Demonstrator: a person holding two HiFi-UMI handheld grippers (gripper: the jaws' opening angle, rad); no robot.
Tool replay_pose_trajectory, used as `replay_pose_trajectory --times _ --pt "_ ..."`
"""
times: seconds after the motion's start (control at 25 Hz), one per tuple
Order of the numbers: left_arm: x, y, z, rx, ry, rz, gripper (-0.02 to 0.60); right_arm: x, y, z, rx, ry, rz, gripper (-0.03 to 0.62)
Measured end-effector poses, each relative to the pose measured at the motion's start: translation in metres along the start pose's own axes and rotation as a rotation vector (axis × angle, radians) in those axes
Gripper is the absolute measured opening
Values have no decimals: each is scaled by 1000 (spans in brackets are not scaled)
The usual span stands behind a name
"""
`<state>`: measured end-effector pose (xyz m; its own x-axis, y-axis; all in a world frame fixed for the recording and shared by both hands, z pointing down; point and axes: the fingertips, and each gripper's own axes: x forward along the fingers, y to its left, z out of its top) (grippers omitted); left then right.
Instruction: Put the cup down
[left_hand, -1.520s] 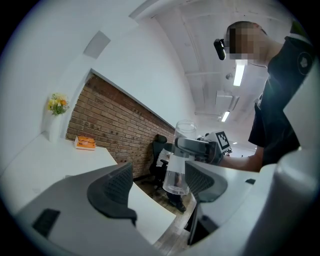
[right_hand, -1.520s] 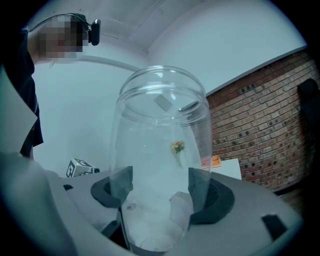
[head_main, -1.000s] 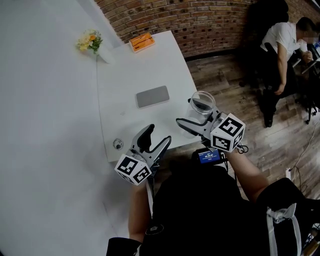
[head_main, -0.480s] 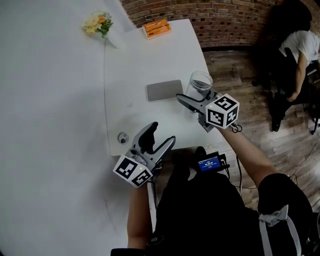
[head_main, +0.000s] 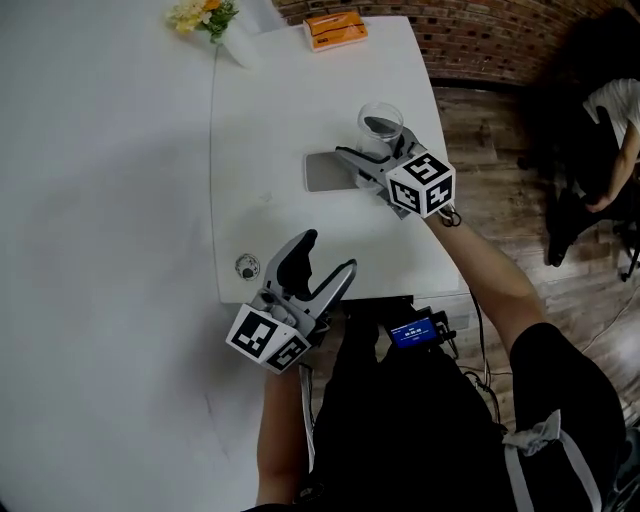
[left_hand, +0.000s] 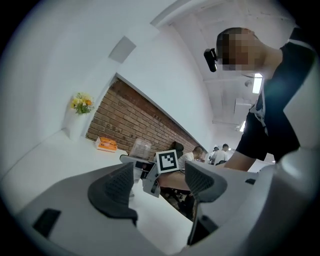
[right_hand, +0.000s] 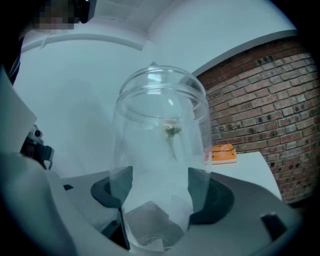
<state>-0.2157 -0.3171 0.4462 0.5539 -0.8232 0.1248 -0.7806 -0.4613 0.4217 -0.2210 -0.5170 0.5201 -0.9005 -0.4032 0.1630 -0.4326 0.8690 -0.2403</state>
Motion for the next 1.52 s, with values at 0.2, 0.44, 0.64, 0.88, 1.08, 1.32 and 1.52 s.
replay_pose_trajectory --times 0.2,0.44,0.64,0.88,1.08,1.32,1.52 --pt "-2 -2 0 -15 4 23 328 15 -4 -10 -98 26 9 356" --pt "1 -7 11 -25 32 54 328 10 1 -3 -187 -1 17 356" --pt "7 -5 23 -50 64 75 328 8 5 0 -217 -16 14 356" --pt "0 -20 21 -7 49 48 328 -6 7 9 -232 -19 -17 357" --pt "-3 -18 17 25 48 36 328 -7 7 -3 -194 21 0 415" --pt "-13 -14 9 14 33 42 328 -18 9 -23 -174 72 -8 440" --pt "-25 -12 4 18 14 40 328 -45 7 -25 -98 65 -55 440"
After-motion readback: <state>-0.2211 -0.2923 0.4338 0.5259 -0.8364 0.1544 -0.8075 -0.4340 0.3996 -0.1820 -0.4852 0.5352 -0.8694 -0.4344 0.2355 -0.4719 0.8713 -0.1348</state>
